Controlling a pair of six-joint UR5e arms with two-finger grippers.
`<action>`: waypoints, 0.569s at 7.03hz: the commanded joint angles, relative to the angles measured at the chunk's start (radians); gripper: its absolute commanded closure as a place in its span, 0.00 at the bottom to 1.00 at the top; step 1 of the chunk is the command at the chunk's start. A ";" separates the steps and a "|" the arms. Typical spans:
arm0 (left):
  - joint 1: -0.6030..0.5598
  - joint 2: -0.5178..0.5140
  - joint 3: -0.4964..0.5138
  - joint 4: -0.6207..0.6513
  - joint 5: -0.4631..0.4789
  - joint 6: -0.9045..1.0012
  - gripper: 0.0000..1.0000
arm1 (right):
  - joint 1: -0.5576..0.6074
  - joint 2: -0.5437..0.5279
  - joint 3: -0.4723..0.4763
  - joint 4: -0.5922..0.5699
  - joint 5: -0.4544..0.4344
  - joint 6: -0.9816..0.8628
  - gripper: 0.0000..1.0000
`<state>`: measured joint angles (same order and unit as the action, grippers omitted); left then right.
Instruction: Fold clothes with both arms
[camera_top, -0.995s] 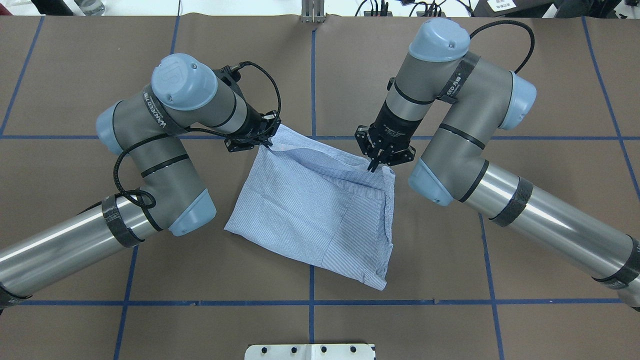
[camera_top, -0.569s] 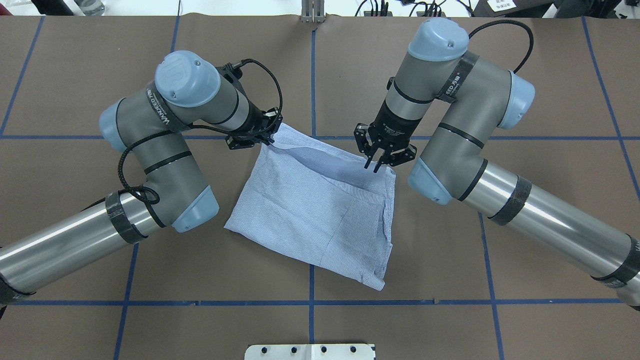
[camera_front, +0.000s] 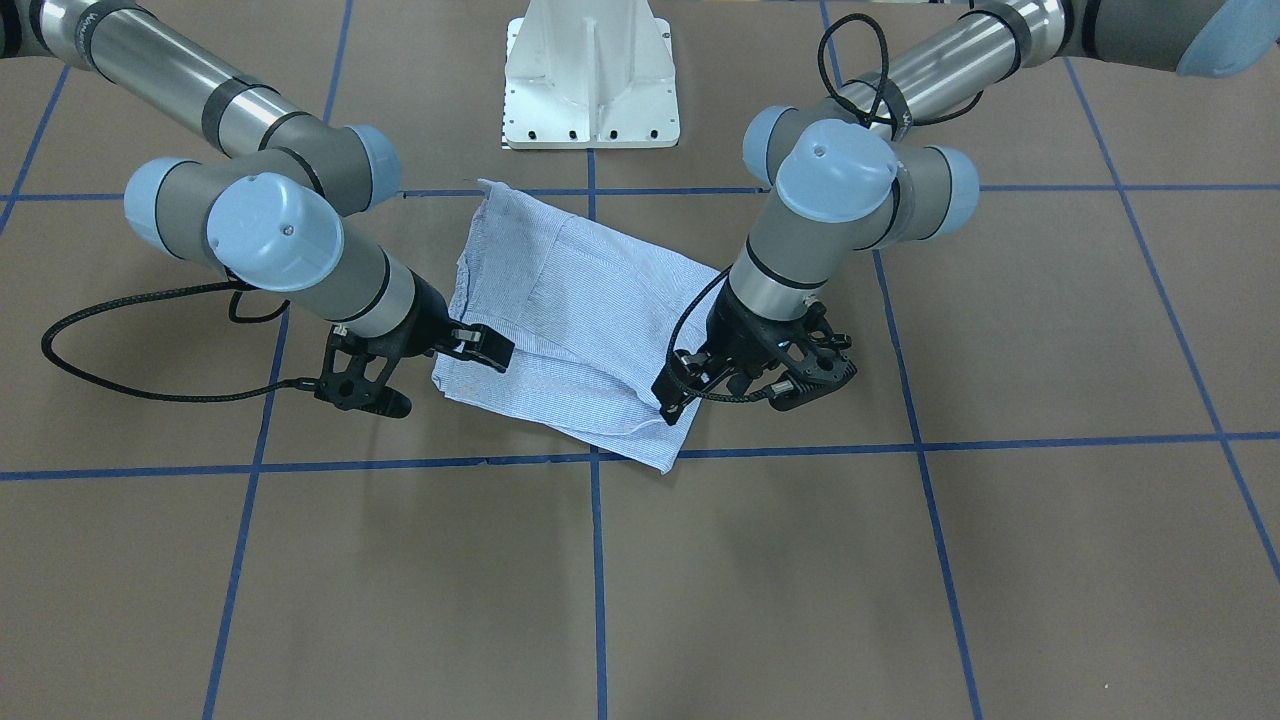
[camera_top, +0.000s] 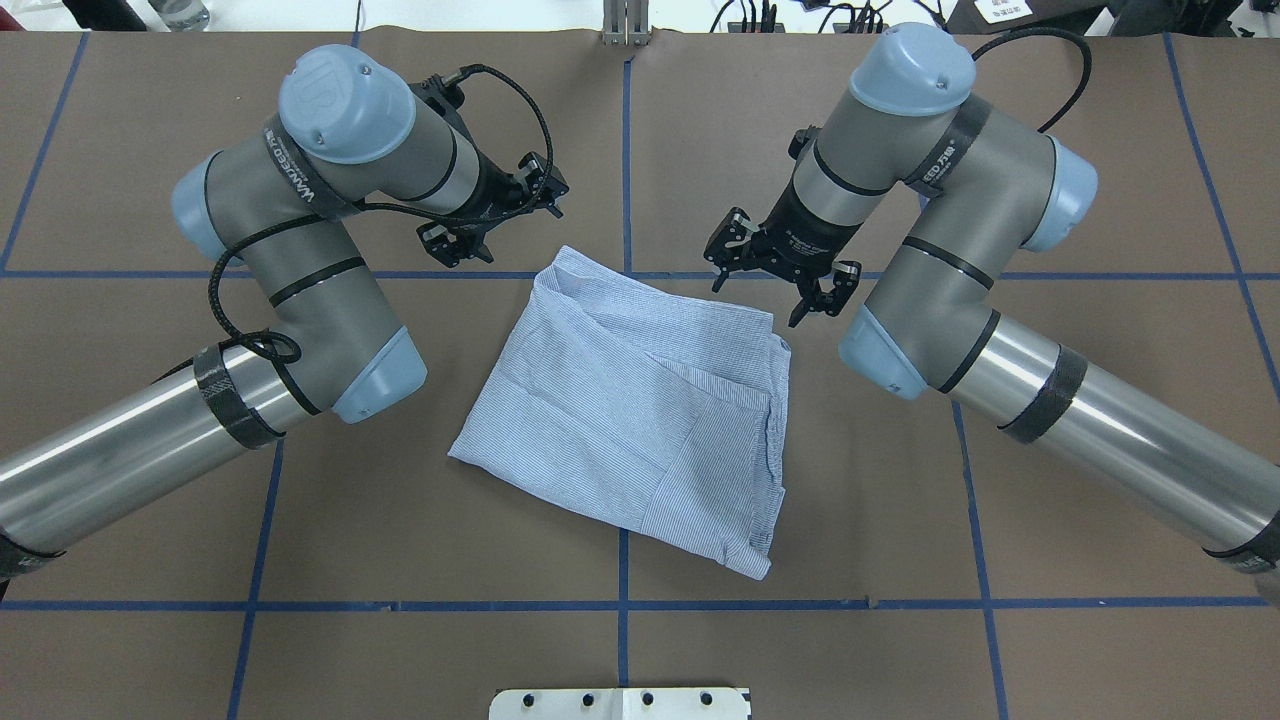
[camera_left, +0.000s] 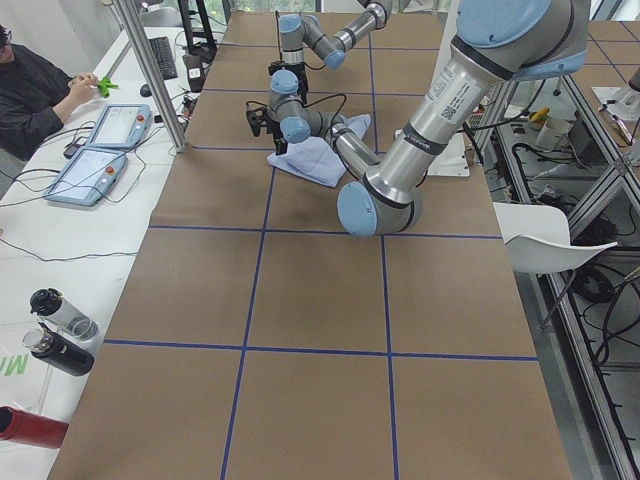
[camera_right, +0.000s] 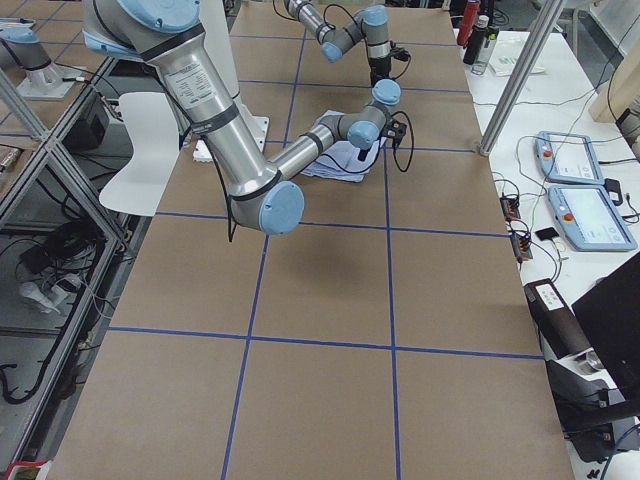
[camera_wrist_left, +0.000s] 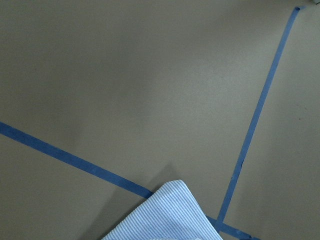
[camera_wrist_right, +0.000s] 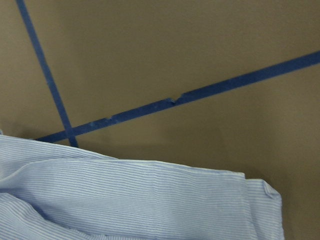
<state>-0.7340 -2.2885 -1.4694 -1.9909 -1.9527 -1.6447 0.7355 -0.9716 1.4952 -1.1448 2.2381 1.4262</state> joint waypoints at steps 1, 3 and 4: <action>-0.001 0.001 0.000 0.000 0.000 0.003 0.01 | -0.067 -0.029 0.003 0.152 -0.110 -0.060 0.00; -0.002 0.004 0.000 0.000 0.000 0.008 0.01 | -0.071 -0.035 0.005 0.154 -0.129 -0.216 0.03; -0.002 0.007 0.000 0.000 0.000 0.009 0.01 | -0.073 -0.035 -0.001 0.152 -0.144 -0.301 0.05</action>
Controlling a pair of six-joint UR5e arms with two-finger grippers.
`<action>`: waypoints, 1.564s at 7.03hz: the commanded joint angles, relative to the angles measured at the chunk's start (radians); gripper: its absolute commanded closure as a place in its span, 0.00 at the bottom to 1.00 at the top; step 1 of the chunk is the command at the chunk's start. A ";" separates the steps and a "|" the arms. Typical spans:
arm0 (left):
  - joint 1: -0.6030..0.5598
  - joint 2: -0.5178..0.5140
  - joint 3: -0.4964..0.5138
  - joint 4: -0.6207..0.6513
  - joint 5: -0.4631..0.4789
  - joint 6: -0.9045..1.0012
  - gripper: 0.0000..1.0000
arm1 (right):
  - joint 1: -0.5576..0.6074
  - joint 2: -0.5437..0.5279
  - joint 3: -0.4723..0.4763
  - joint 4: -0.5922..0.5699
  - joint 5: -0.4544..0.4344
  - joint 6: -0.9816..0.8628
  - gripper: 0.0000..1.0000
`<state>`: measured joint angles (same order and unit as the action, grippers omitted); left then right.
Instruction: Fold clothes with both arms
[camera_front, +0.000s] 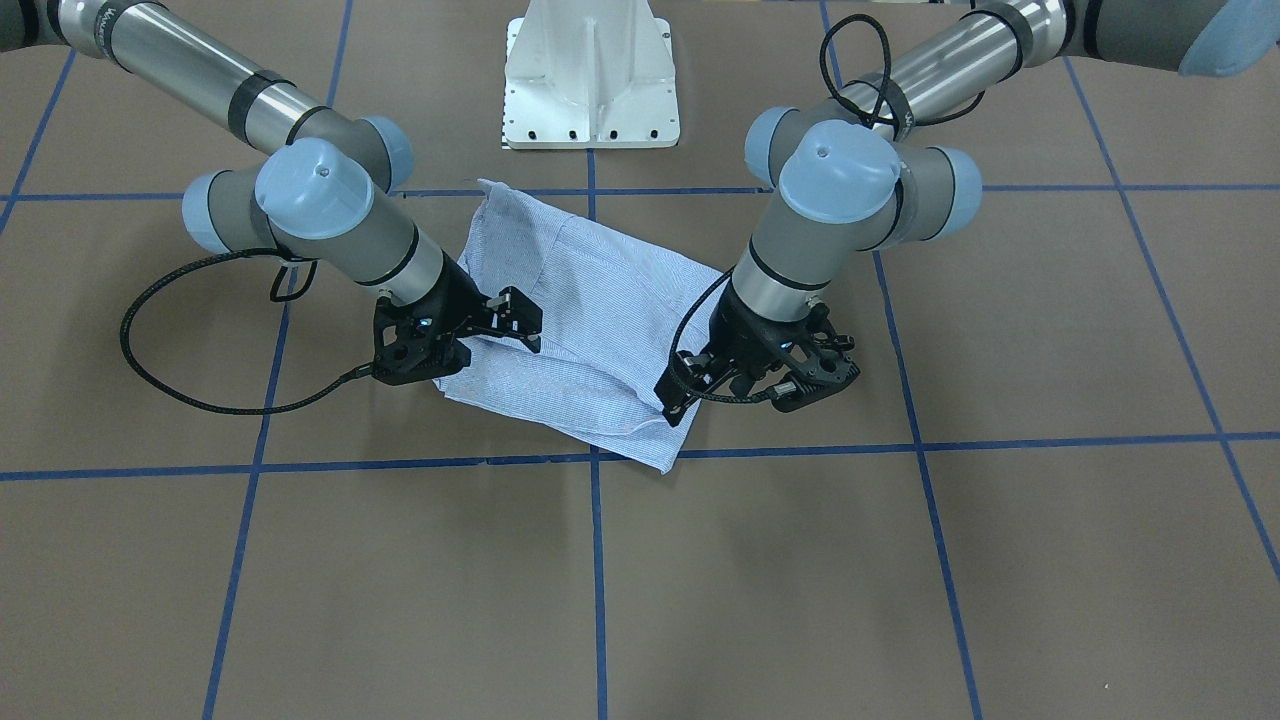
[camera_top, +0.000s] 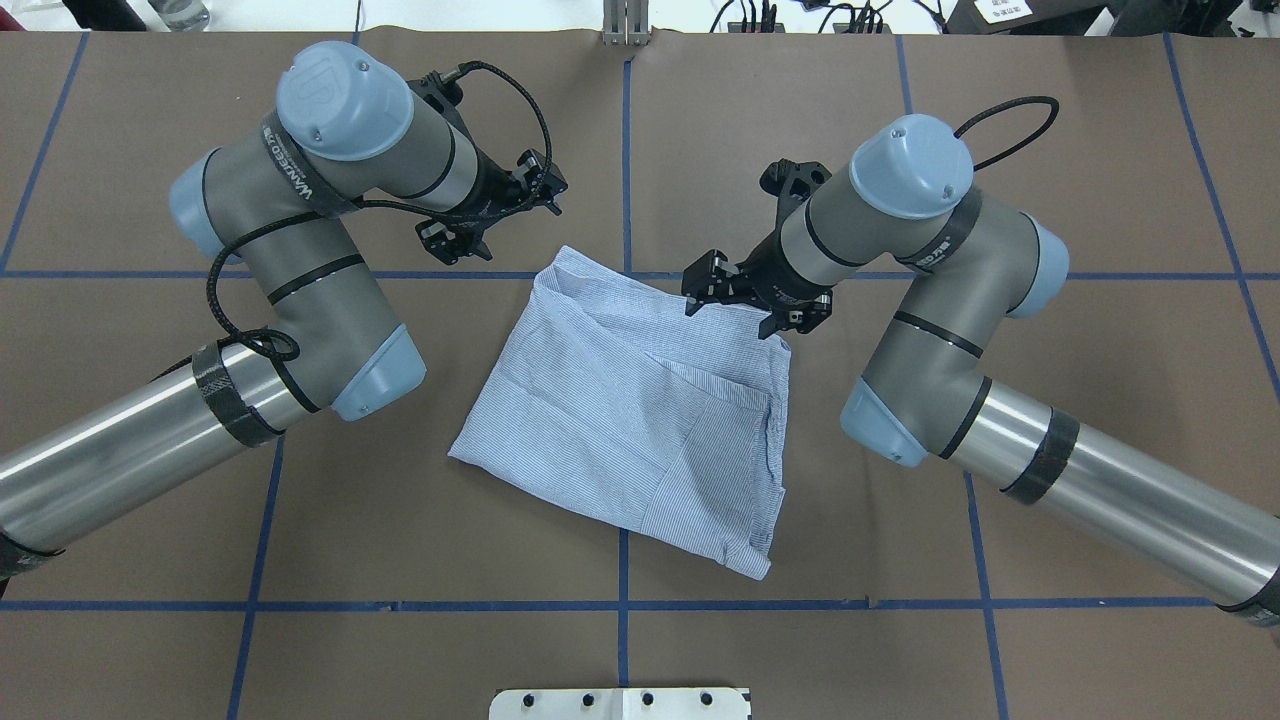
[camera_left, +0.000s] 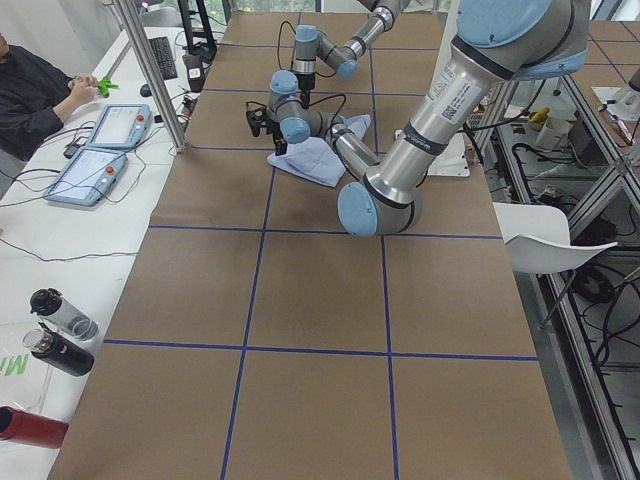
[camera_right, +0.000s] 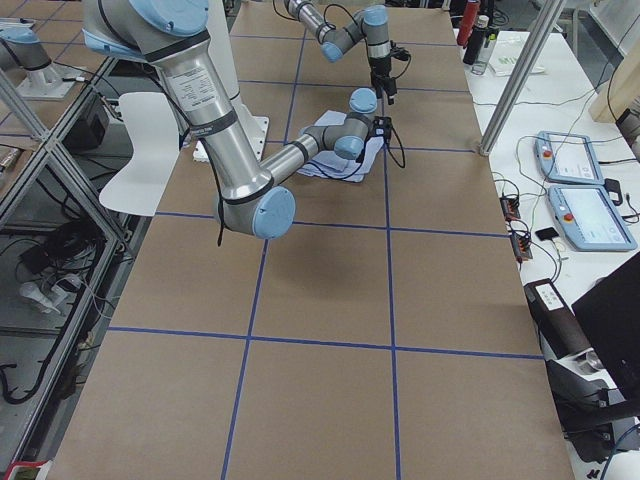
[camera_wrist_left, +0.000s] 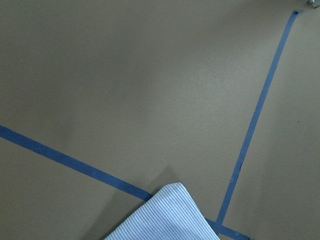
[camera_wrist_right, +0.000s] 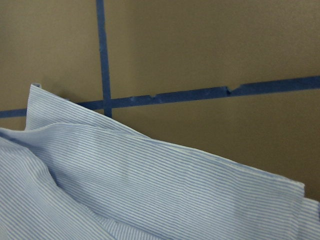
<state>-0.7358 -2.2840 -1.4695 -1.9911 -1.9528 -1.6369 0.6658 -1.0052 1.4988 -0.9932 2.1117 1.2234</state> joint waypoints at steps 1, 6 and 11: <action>0.001 0.006 0.000 0.003 -0.002 0.008 0.01 | -0.018 -0.004 -0.009 -0.001 -0.039 -0.172 0.05; -0.025 0.081 -0.063 0.069 0.000 0.163 0.01 | -0.072 -0.016 -0.011 -0.001 -0.055 -0.196 0.37; -0.031 0.081 -0.071 0.075 -0.015 0.163 0.01 | -0.068 -0.035 -0.002 -0.007 -0.044 -0.200 1.00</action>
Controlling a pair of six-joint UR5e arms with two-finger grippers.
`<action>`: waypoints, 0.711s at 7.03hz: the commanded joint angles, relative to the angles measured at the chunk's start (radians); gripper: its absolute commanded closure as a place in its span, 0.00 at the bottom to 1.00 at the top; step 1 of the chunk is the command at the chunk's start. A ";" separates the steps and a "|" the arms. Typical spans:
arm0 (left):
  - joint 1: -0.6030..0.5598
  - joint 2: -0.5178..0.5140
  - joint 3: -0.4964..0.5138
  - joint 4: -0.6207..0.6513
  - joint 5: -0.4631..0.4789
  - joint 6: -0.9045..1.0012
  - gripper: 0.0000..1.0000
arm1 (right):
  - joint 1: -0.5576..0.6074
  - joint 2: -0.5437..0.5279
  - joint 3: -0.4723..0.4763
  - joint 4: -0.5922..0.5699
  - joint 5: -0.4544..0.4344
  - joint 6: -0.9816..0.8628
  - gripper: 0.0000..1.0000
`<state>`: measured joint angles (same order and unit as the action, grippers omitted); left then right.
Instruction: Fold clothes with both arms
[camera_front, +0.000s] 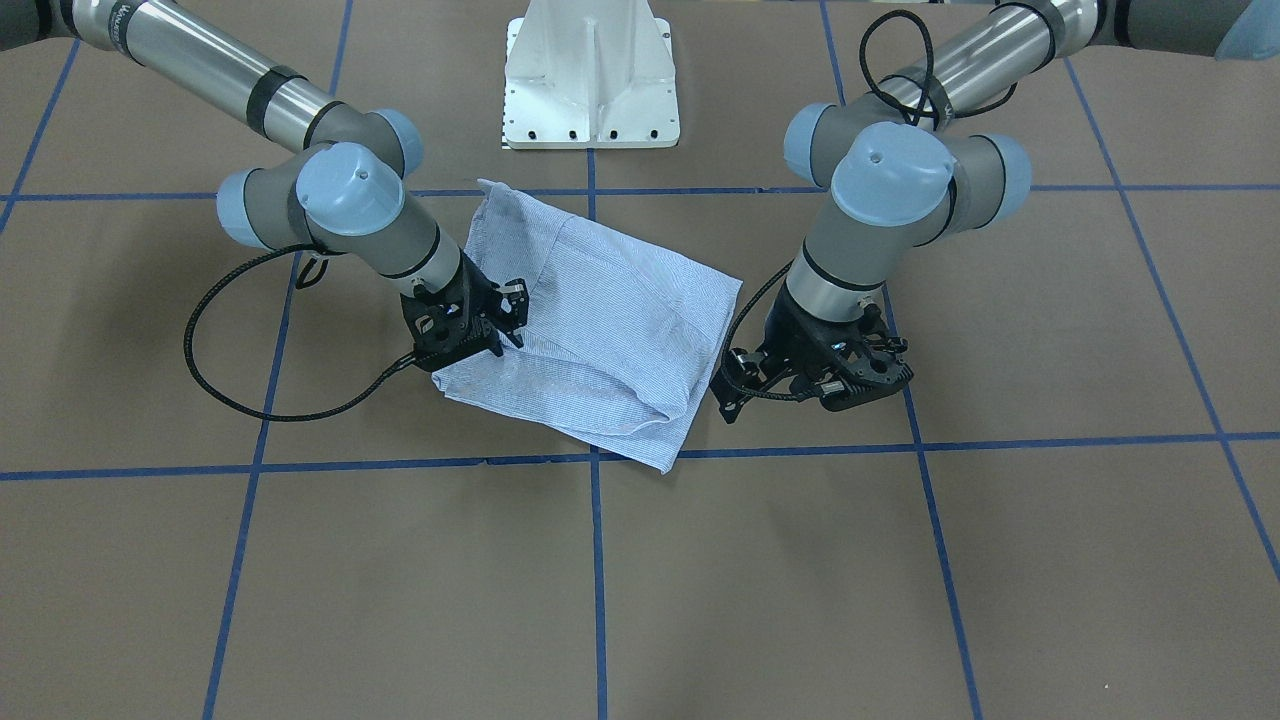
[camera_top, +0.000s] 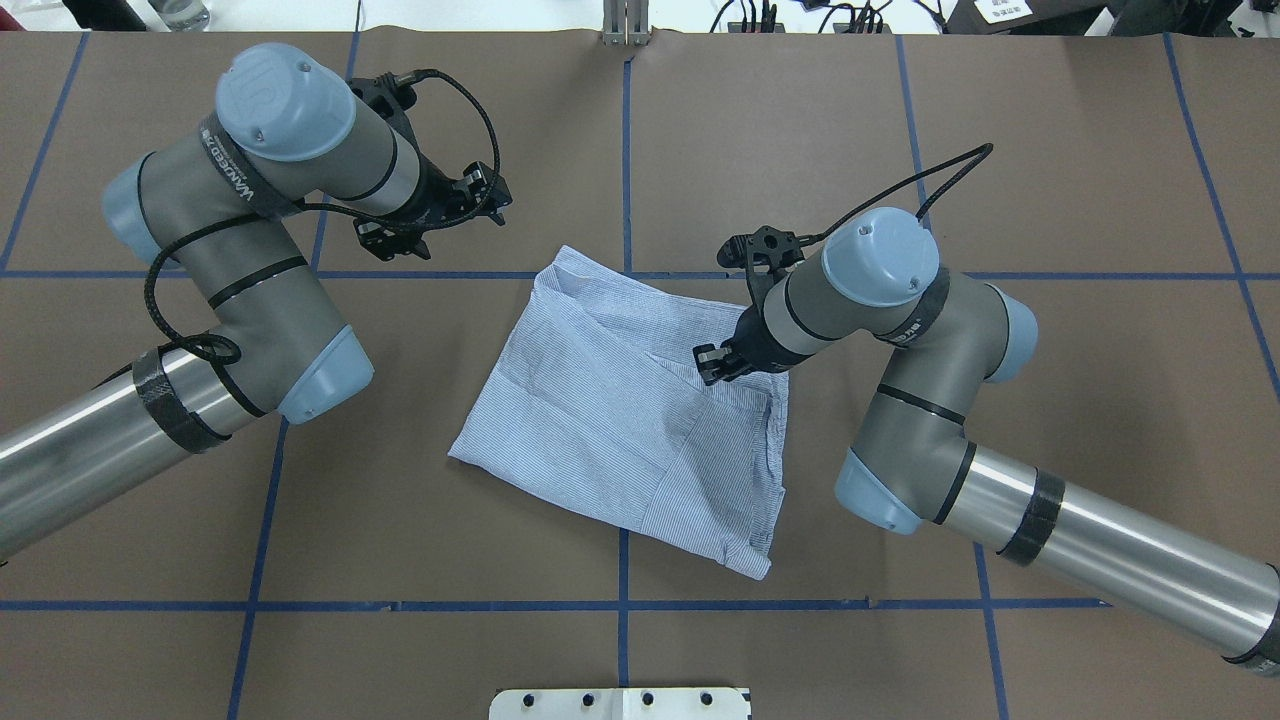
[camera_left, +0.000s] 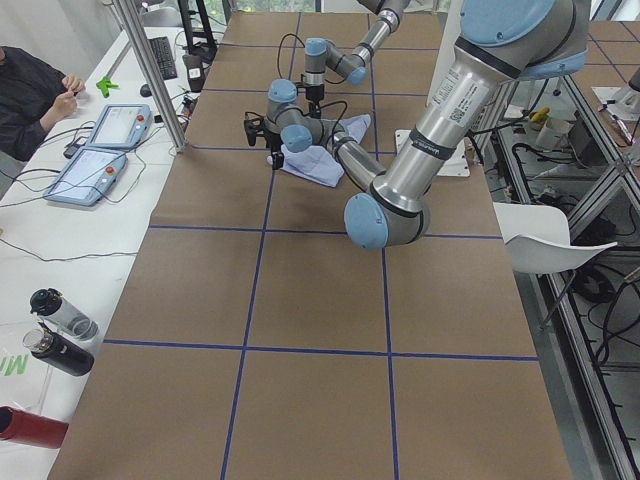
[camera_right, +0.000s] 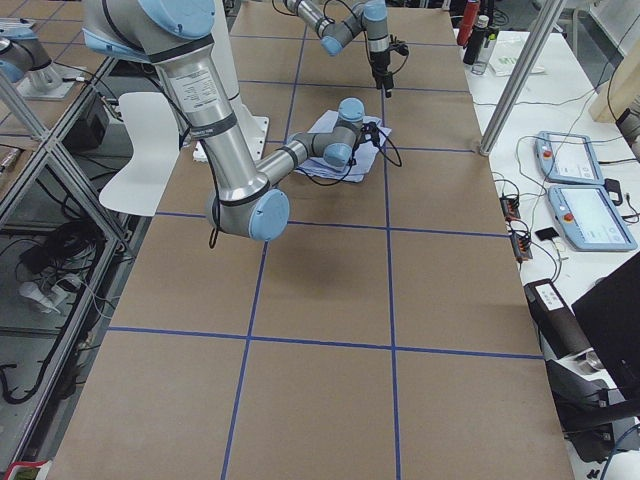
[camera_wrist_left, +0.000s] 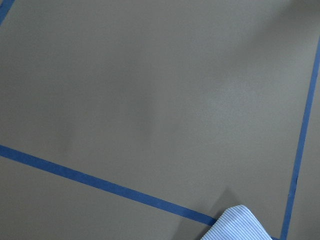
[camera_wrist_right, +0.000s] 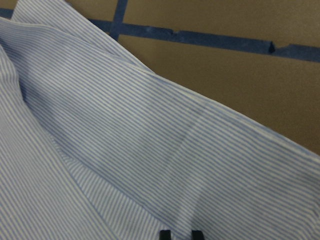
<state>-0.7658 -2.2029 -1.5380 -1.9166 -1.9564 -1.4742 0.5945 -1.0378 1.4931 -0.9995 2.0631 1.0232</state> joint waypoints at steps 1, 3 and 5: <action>-0.009 0.000 -0.005 0.001 -0.025 0.000 0.01 | 0.005 -0.008 0.013 -0.001 0.009 0.000 1.00; -0.010 0.000 -0.008 0.013 -0.025 -0.001 0.01 | 0.017 -0.010 0.024 -0.005 0.011 0.000 1.00; -0.010 0.000 -0.008 0.013 -0.027 -0.001 0.01 | 0.091 -0.010 0.021 -0.013 0.054 -0.003 1.00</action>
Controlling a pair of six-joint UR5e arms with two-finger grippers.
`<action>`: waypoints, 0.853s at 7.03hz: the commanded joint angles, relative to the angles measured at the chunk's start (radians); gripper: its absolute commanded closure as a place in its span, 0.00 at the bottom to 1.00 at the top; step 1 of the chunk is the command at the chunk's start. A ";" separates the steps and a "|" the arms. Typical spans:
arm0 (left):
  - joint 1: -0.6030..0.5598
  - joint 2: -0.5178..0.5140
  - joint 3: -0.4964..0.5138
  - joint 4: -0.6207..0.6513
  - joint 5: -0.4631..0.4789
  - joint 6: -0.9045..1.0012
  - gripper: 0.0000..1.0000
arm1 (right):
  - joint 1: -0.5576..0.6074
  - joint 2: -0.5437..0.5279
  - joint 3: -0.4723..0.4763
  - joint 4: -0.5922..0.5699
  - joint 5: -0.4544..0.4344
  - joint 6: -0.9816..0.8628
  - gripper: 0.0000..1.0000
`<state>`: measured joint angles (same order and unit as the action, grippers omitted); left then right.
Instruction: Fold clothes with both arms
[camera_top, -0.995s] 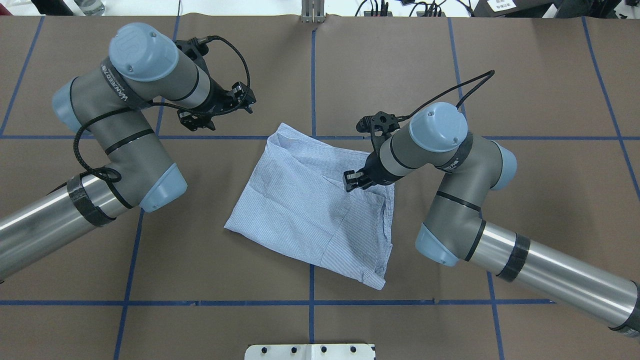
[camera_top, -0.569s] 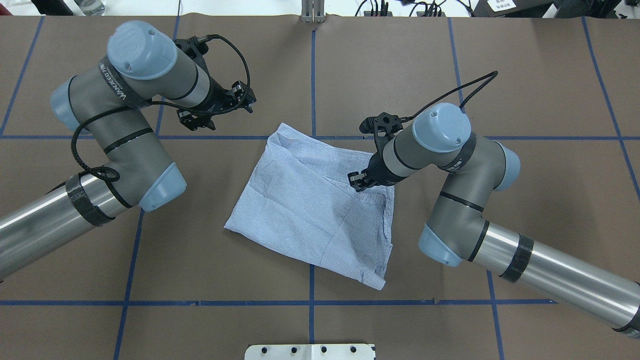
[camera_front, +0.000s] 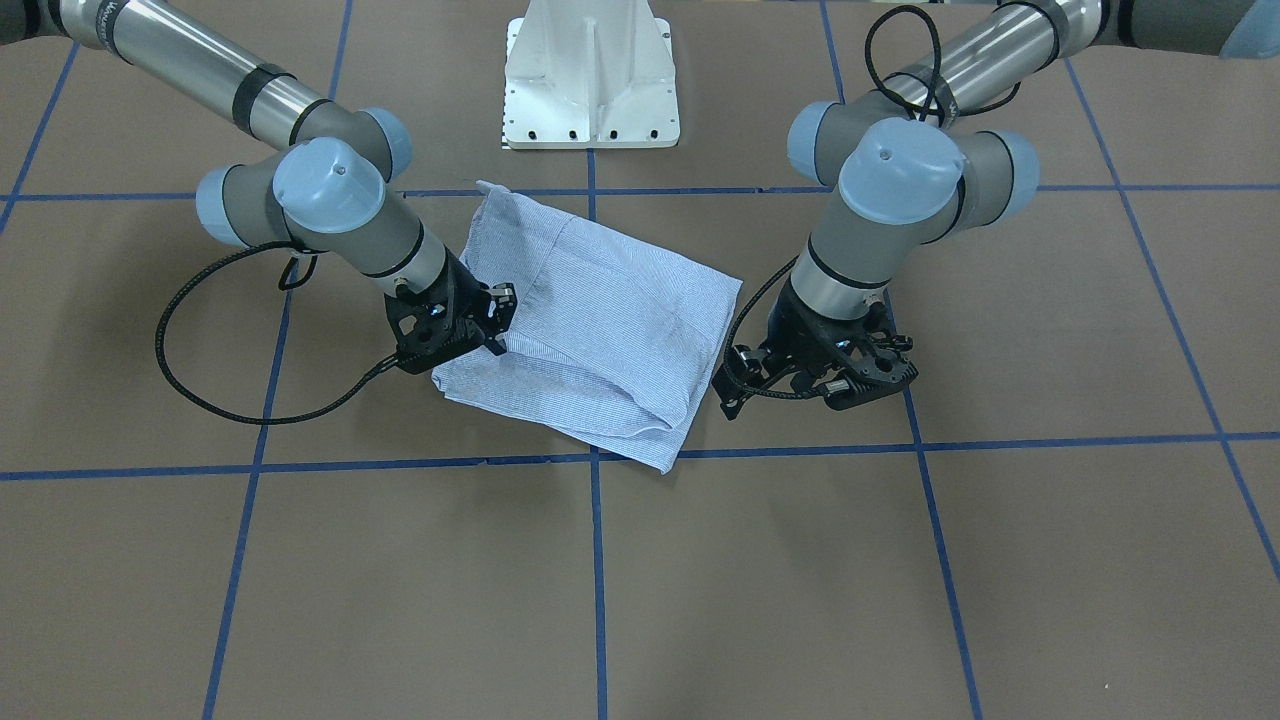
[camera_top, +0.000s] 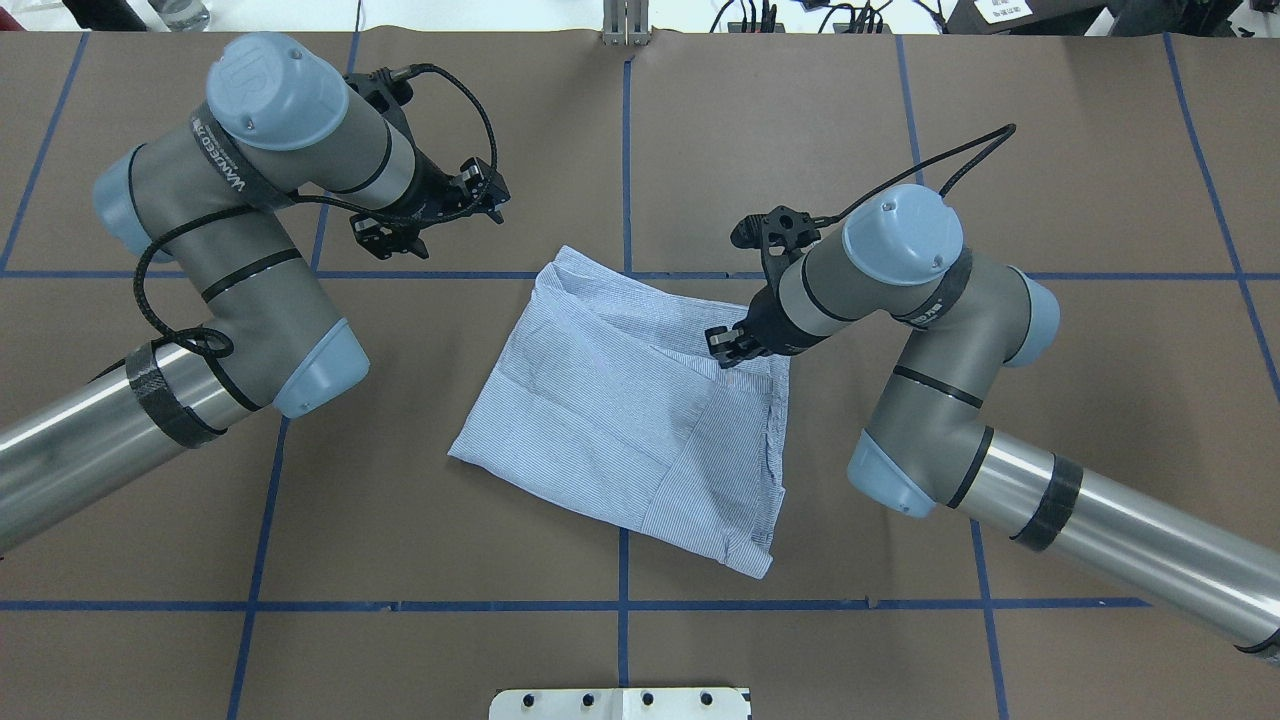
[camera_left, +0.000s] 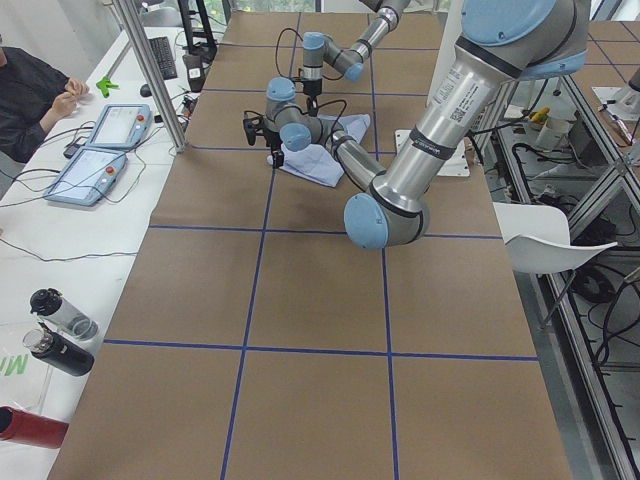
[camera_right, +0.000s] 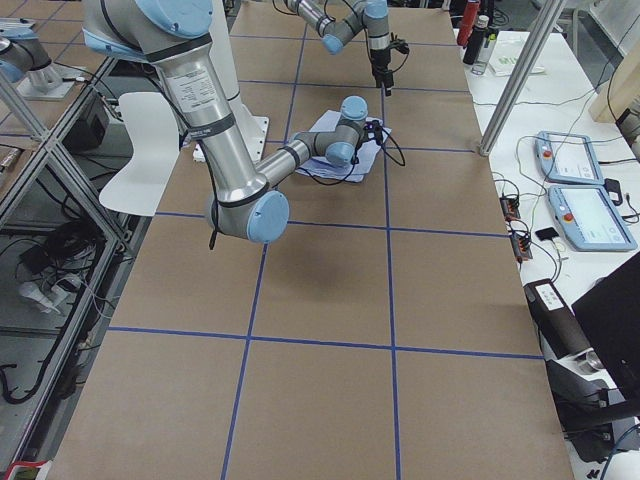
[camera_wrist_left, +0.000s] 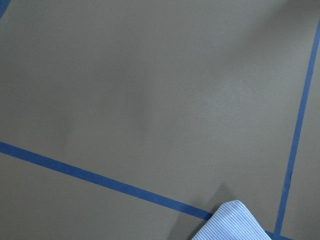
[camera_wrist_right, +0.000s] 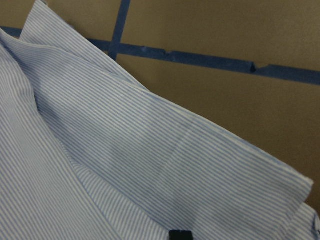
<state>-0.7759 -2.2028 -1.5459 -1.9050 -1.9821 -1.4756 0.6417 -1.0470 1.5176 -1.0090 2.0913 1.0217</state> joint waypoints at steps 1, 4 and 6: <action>0.000 -0.001 0.000 0.001 -0.001 0.000 0.01 | 0.059 -0.002 -0.014 -0.005 0.019 -0.002 1.00; -0.003 -0.003 0.000 0.001 -0.001 -0.002 0.01 | 0.052 0.005 -0.040 -0.010 0.004 0.001 0.76; -0.011 0.003 -0.028 0.000 0.003 0.001 0.01 | 0.097 -0.001 -0.036 -0.013 0.016 0.001 0.00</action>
<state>-0.7815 -2.2038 -1.5545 -1.9040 -1.9817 -1.4766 0.7098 -1.0443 1.4809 -1.0186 2.0987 1.0234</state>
